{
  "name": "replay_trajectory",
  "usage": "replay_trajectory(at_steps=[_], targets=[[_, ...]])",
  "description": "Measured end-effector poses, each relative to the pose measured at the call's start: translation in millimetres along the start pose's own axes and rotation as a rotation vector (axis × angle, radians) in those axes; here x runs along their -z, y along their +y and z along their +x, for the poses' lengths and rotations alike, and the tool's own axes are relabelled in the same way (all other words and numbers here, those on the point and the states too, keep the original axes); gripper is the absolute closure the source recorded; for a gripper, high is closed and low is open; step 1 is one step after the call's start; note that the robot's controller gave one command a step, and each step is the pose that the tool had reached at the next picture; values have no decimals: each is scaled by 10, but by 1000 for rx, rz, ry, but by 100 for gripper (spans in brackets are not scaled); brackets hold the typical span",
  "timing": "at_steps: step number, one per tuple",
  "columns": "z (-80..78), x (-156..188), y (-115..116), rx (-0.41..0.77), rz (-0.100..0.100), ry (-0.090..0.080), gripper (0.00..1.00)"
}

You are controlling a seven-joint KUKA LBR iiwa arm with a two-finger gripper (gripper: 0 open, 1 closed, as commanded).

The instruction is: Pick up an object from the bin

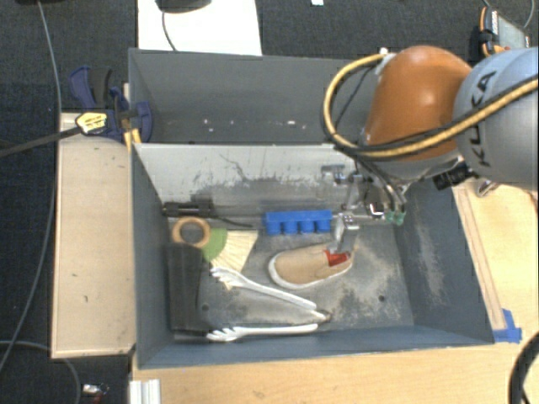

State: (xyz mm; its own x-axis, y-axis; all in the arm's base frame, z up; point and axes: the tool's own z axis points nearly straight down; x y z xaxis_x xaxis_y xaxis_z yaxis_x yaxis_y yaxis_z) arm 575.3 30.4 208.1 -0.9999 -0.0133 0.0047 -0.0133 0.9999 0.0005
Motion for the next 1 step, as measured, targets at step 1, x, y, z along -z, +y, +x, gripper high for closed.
replay_trajectory(at_steps=[1], targets=[[-16,43,-2,-1,0,-8,0]])
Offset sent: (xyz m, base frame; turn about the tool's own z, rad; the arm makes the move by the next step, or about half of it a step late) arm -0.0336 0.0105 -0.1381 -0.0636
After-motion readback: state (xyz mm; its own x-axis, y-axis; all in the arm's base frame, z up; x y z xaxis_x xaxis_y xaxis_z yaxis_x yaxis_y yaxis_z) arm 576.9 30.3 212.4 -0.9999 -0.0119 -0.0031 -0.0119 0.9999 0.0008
